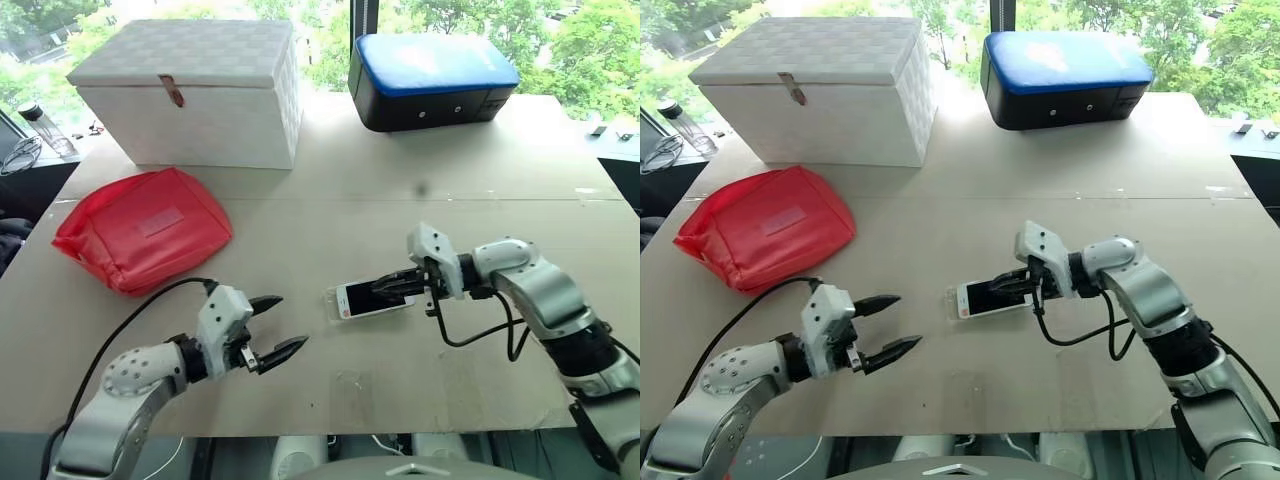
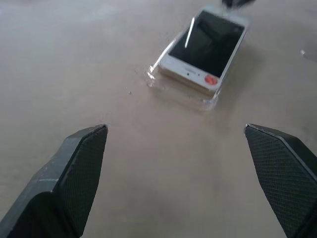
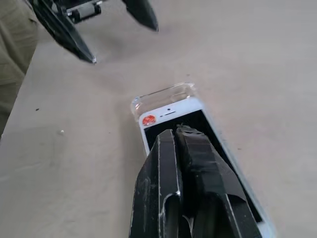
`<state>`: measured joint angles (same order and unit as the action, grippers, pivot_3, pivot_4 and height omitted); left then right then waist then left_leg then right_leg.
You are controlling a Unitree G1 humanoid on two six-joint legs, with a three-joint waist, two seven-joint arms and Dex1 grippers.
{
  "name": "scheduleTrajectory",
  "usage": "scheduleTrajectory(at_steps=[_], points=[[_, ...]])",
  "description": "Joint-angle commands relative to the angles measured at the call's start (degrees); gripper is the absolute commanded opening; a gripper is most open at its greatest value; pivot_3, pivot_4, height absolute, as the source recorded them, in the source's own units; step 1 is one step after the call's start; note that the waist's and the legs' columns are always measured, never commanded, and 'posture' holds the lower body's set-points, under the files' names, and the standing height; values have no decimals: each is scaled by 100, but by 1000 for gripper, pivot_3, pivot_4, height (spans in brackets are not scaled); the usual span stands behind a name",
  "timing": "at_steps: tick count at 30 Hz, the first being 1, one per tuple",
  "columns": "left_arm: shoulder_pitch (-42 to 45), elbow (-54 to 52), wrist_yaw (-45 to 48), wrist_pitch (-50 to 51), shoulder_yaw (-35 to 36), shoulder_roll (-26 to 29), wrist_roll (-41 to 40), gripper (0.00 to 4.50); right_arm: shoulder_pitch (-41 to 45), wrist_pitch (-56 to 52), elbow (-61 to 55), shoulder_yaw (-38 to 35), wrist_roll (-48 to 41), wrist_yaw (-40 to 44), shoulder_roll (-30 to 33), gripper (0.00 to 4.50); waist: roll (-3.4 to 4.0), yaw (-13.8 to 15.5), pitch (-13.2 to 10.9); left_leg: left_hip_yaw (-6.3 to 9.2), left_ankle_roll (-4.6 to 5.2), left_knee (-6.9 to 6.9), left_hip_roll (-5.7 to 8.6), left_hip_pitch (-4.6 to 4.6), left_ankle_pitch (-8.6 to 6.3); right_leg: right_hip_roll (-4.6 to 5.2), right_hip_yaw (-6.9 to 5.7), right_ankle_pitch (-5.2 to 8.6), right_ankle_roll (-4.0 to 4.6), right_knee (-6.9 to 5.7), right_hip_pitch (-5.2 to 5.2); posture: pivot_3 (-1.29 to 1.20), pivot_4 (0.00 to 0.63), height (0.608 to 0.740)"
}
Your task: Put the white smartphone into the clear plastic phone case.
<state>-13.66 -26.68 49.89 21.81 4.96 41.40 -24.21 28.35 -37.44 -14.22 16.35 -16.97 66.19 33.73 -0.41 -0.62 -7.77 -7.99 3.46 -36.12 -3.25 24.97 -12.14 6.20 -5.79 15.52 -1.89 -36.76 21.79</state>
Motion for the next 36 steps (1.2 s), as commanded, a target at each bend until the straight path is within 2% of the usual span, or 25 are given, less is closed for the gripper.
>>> scheduleTrajectory(at_steps=[1,6,7,8,11,16,26,30,36], points=[[468,132,102,181,-429,81,176,3183,-184,-69,-533,-325,93,-309,386,0,-4,18,-12,0,0,0,0,1,0,0,-2,0,0,0,0,0,150,734],[1137,561,52,276,-1100,-88,577,544,-502,66,-582,-378,609,-697,1132,0,-11,10,-35,-3,2,-3,4,3,0,-2,-23,-5,-12,3,-1,0,150,734],[1253,646,24,291,-1232,-148,660,124,-576,107,-601,-330,728,-739,1280,0,-13,27,-37,-3,4,-3,4,4,1,-2,-25,-6,-14,3,-2,0,150,734],[1336,710,-18,311,-1324,-200,731,18,-622,121,-620,-264,814,-778,1373,0,-16,44,-39,-3,11,-4,5,5,5,-4,-27,-5,-18,3,-2,0,150,734],[1523,871,-68,379,-1516,-287,886,18,-576,177,-590,110,1119,-809,1445,0,-15,42,-39,-3,27,-5,4,2,15,-7,-25,-5,-22,1,-4,0,150,734],[1725,1021,-44,409,-1639,-378,956,18,-278,289,-462,633,1417,-795,1119,0,-15,49,-40,-2,27,-14,2,0,15,-9,-27,-5,-24,-1,-8,0,150,734],[1876,1207,-34,241,-1614,-471,1024,18,429,1048,-133,1728,2002,-61,542,0,-18,68,-37,1,24,-21,-6,-14,14,-15,-24,-1,-17,-7,-13,0,150,734],[1905,1295,-52,128,-1548,-469,1088,18,494,1216,150,1711,2142,-11,352,0,-24,17,-27,3,5,-21,-8,-19,5,-16,-22,-1,-15,-10,-16,0,150,734],[1630,1259,-59,122,-1047,-205,968,18,109,834,112,782,1933,-140,638,0,-33,-4,-21,4,1,-25,-8,-21,6,-15,-19,-3,-15,-14,-20,0,150,734]])
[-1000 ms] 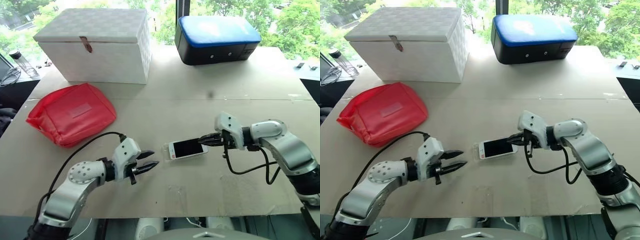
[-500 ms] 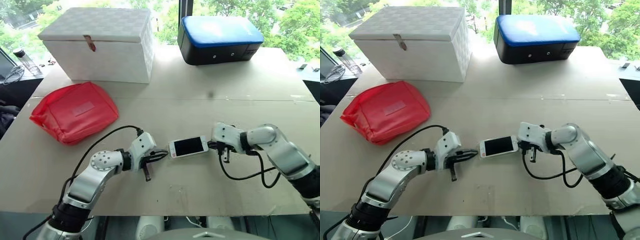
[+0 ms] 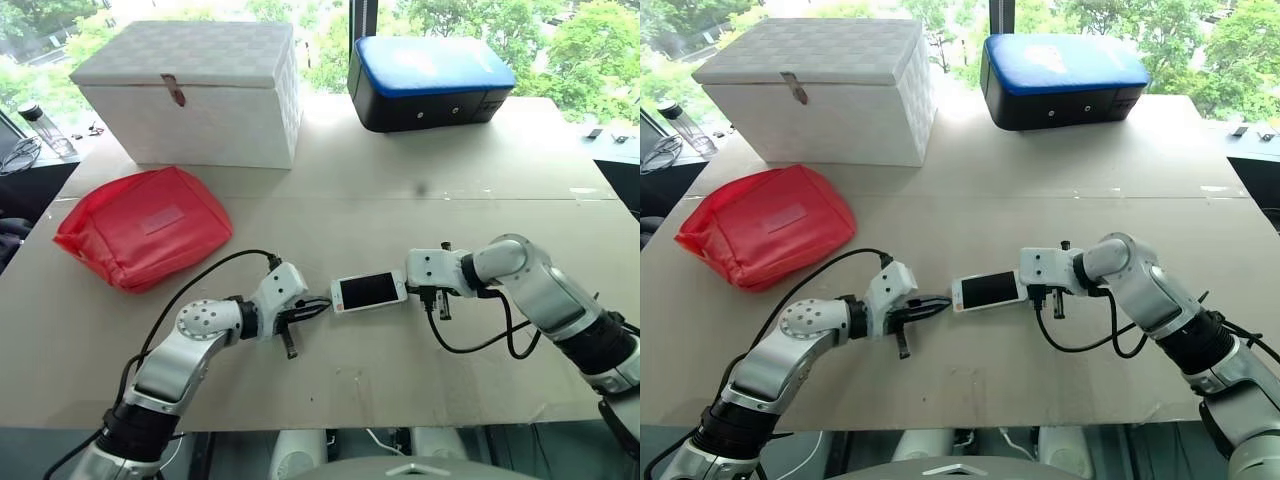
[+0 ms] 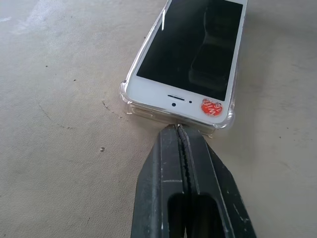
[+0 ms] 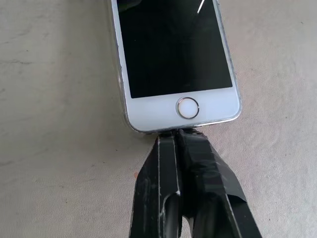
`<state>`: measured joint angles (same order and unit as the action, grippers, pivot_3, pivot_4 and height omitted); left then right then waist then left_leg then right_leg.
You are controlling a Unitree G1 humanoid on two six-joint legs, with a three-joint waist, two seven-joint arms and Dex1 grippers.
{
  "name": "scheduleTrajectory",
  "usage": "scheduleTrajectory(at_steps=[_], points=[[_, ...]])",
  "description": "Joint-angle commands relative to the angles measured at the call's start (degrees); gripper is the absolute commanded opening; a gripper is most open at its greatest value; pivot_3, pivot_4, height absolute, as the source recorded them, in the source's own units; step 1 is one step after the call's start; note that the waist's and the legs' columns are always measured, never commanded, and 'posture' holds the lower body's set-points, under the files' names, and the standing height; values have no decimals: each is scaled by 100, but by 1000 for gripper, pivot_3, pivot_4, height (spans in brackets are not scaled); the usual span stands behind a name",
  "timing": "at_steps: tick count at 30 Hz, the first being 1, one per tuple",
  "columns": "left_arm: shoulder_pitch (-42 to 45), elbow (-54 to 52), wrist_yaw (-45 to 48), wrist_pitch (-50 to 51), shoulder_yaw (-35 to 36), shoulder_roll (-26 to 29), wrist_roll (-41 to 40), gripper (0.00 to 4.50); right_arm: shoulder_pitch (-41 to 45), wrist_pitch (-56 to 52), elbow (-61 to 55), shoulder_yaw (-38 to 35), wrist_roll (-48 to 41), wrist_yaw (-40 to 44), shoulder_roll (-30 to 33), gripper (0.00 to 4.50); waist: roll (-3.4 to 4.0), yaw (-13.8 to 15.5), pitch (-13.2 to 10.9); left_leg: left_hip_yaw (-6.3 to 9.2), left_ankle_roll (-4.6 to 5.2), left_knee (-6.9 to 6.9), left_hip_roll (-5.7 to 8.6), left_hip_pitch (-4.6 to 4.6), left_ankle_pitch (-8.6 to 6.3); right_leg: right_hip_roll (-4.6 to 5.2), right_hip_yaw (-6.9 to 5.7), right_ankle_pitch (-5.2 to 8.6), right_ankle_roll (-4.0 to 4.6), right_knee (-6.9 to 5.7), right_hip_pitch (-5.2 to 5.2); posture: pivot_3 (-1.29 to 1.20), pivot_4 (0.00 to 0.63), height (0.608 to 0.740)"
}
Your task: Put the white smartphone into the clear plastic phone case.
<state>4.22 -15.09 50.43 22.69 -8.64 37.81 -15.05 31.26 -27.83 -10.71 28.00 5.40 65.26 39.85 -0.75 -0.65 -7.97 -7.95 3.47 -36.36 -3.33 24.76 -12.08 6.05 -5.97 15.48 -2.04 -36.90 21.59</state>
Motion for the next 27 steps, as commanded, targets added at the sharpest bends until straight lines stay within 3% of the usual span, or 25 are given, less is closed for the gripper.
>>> scheduleTrajectory(at_steps=[1,3,6,10,13,18,22,27], points=[[-226,90,-118,26,448,218,17,18,-311,-297,-321,-647,-425,-113,86,0,3,-5,-3,0,0,0,0,1,0,1,2,-2,-3,0,1,0,150,734],[-310,-3,-66,44,714,294,-172,18,-579,-711,-562,-1194,-792,-204,163,0,1,0,-5,1,0,1,0,8,0,1,4,-2,-4,0,6,0,150,734],[-190,-494,99,410,1009,39,-1096,18,-899,-1465,-1030,-2011,-1561,-362,31,0,3,5,-27,3,20,5,2,14,11,4,5,-2,-4,0,10,0,150,734],[70,-587,72,727,690,-208,-1233,18,-937,-1816,-1198,-2159,-1950,-602,-180,0,-2,11,-30,5,22,4,9,19,10,6,-1,-3,-8,6,8,0,150,734],[466,-175,-25,843,117,-497,-956,18,-629,-1983,-1059,-1949,-2161,-866,-683,0,-2,12,-31,5,23,4,12,17,11,-1,-4,-3,-8,4,7,0,150,734],[742,248,-49,966,-401,-469,-496,18,-156,-2117,-330,-1256,-1939,-1040,-960,0,-7,-5,-34,3,24,2,12,17,12,-28,-4,-4,-9,-6,9,0,150,734],[781,268,-51,1000,-591,-440,-312,18,151,-2359,397,23,-1288,-746,-406,0,-1,11,-26,1,24,0,13,14,13,-25,-4,-3,-8,-7,7,0,150,734],[827,303,-141,1065,-730,-465,-143,18,383,-1926,1187,714,-818,-456,-170,0,-23,9,65,0,24,-1,16,-3,12,-20,-3,-2,-9,-5,-9,0,150,734]])
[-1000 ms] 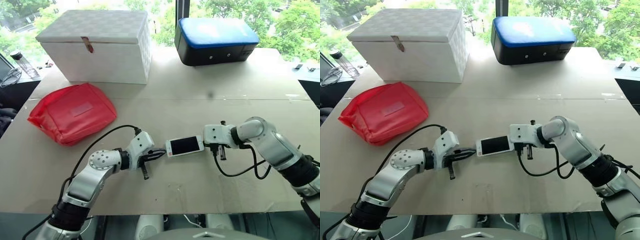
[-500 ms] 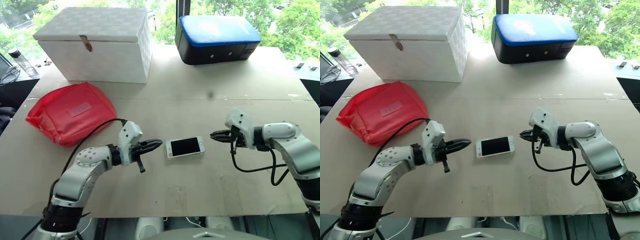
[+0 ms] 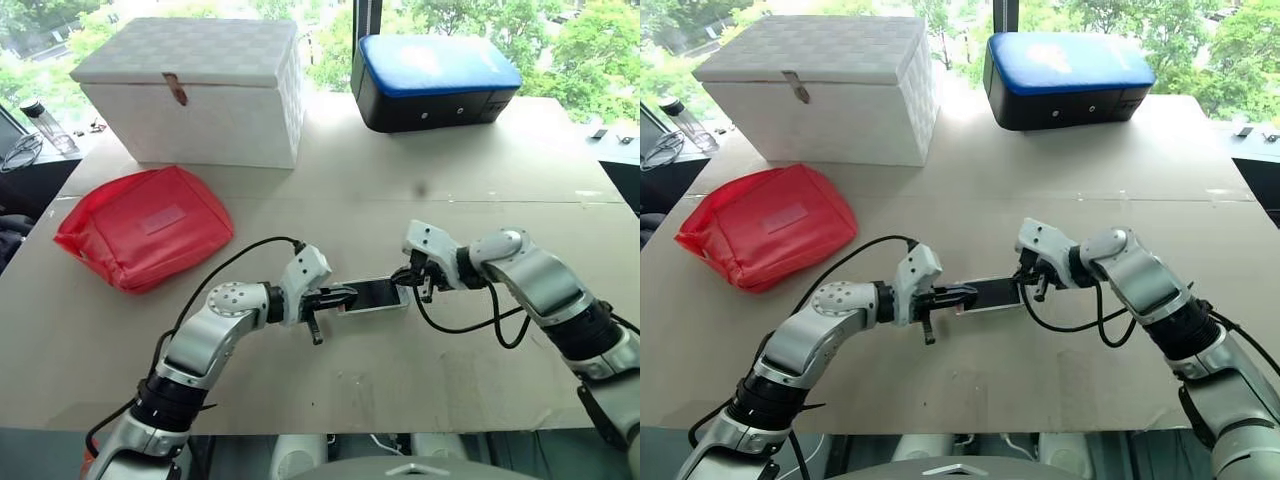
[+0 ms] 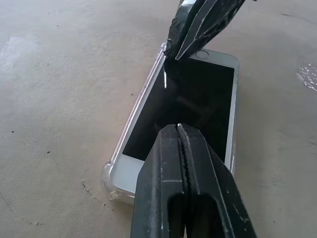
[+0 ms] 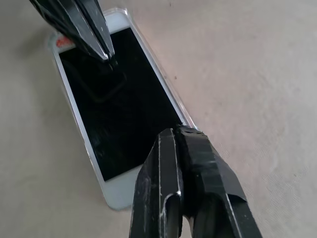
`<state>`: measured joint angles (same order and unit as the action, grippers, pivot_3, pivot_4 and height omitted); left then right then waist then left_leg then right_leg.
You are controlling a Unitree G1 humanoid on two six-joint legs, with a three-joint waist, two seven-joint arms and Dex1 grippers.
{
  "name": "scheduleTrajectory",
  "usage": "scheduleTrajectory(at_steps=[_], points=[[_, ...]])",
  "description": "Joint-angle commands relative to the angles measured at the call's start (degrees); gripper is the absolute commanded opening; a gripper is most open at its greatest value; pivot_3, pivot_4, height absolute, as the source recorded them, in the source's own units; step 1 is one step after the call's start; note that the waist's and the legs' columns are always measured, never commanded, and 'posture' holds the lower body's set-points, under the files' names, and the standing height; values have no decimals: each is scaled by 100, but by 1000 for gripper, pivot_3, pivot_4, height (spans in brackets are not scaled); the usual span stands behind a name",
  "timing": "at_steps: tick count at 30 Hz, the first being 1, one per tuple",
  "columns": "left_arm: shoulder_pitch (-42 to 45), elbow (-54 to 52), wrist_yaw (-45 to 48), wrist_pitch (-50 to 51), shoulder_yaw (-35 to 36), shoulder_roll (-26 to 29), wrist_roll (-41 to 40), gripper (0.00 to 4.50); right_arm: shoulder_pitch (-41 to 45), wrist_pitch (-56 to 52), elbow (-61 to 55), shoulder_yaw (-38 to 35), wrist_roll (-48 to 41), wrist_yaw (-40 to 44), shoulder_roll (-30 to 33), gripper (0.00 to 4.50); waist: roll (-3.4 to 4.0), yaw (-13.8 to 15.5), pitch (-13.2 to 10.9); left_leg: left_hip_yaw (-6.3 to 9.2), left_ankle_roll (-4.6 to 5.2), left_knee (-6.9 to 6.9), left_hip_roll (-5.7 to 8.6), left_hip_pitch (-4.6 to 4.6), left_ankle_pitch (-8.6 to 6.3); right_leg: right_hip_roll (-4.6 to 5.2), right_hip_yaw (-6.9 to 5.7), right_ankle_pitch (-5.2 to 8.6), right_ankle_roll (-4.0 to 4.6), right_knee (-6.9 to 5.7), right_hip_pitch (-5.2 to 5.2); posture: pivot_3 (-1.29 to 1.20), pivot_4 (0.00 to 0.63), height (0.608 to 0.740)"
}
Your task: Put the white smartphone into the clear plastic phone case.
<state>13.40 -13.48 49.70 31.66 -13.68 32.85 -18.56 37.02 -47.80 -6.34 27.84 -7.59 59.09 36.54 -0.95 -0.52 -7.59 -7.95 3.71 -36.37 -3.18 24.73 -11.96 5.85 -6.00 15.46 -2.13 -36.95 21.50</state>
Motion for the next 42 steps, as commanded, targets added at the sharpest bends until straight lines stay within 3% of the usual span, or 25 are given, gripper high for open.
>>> scheduleTrajectory(at_steps=[1,11,13,17,19,23,30,36,42], points=[[-79,128,-83,202,-238,4,211,18,-147,94,884,771,502,217,135,0,-6,-4,48,1,0,0,-1,-7,-1,1,0,1,0,0,-5,0,150,734],[-136,33,-161,335,-289,33,317,18,-152,620,1276,1166,752,807,-51,0,-19,2,191,14,-23,-2,-5,-14,-16,27,-5,10,18,0,-15,0,150,734],[-150,-8,-191,368,-295,25,323,18,-282,824,1182,821,615,654,-196,0,-24,2,218,15,-23,-2,-5,-14,-16,28,-4,10,18,0,-15,0,150,734],[-177,-82,-255,458,-277,19,343,18,-509,875,554,-609,-305,566,-464,0,-34,1,218,26,-24,0,-7,-10,-17,28,8,11,20,3,-18,0,150,734],[-179,-69,-274,469,-258,13,342,18,-625,546,41,-1184,-772,618,-360,0,37,1,159,25,-23,-1,-4,-3,-17,33,12,9,19,11,-17,0,150,734],[-164,-29,-270,422,-262,0,363,18,-869,65,-728,-1584,-1267,619,-1,0,61,36,107,25,-13,0,-1,3,-11,34,10,1,6,10,-10,0,150,734],[-108,71,-203,310,-276,27,408,18,-911,-28,-893,-597,-821,624,550,0,48,27,95,24,27,8,-2,4,-19,31,10,9,18,15,-5,0,150,734],[-126,65,-203,292,-304,16,425,18,-599,441,344,878,196,616,278,0,26,-23,111,24,27,6,-5,-4,-20,27,12,10,21,14,-8,0,150,734],[-207,-50,-283,328,-230,46,406,18,-754,298,490,790,176,638,276,0,-5,42,168,28,4,4,-4,-8,-33,33,8,12,22,15,-17,0,150,734]])
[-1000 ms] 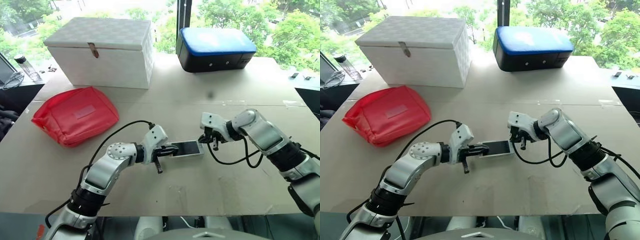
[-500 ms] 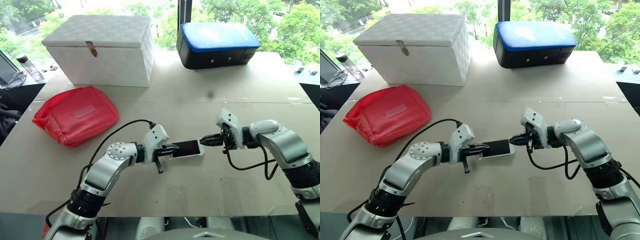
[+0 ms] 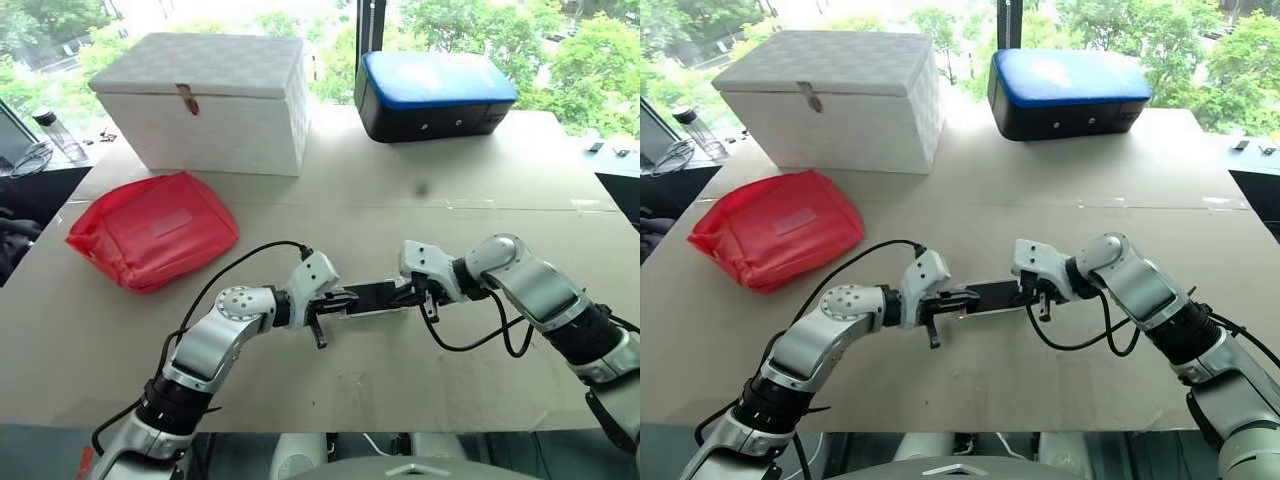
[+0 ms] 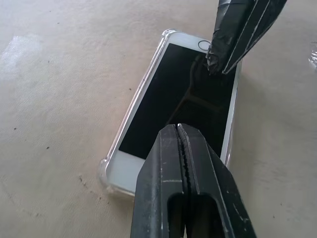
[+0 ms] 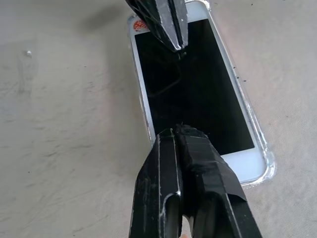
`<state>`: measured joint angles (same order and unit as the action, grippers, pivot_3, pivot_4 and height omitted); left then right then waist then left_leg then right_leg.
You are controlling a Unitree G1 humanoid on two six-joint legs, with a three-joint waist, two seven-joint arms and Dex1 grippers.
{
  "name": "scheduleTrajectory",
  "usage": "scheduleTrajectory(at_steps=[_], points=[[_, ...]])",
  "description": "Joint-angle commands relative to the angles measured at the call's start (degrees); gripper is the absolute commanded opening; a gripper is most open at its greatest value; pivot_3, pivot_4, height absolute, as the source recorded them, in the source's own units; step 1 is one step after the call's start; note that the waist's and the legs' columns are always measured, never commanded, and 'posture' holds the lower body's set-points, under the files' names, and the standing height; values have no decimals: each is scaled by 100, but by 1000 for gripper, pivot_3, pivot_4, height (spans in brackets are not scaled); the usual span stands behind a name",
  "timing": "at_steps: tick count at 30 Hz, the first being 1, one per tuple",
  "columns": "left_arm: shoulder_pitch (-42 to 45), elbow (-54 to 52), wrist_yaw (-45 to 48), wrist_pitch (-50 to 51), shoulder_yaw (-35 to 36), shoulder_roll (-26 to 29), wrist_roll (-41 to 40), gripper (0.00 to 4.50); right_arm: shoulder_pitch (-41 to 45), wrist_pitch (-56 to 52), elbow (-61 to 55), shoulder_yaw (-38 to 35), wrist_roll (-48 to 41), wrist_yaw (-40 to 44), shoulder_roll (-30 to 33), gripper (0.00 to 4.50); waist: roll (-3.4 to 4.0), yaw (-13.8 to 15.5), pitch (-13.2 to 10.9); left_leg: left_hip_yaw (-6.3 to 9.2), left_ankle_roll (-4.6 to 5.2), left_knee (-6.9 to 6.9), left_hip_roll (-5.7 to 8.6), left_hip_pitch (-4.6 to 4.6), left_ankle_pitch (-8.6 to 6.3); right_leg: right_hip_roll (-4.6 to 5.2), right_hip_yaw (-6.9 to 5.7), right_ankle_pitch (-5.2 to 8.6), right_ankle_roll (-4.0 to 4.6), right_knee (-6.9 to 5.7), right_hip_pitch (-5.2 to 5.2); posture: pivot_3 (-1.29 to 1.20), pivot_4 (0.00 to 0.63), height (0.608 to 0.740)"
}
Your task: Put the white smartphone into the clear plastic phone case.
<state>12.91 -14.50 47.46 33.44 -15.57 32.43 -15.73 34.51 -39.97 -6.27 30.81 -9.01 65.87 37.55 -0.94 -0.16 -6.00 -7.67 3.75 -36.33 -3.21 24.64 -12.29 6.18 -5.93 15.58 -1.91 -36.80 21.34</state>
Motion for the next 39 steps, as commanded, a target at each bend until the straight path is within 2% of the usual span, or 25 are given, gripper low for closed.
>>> scheduleTrajectory(at_steps=[1,13,27,39], points=[[-175,37,-68,155,-32,92,113,18,-539,-534,490,508,337,-39,216,0,-10,10,15,0,-1,0,0,0,0,2,1,0,0,0,0,0,150,734],[-191,43,-134,150,-50,44,121,18,-707,-477,271,539,375,265,628,0,-14,103,68,8,0,-1,-1,-2,-3,11,4,4,5,6,-1,0,150,734],[-116,110,-181,120,-73,-15,134,18,-417,-149,1345,879,805,377,288,0,-19,104,82,14,0,3,0,-6,-4,43,-42,5,2,9,-2,0,150,734],[-134,28,-226,189,-52,-12,117,18,-531,109,1359,1109,1117,769,136,0,-19,103,89,16,-1,14,0,-8,-4,49,-50,16,-17,14,-1,0,150,734]])
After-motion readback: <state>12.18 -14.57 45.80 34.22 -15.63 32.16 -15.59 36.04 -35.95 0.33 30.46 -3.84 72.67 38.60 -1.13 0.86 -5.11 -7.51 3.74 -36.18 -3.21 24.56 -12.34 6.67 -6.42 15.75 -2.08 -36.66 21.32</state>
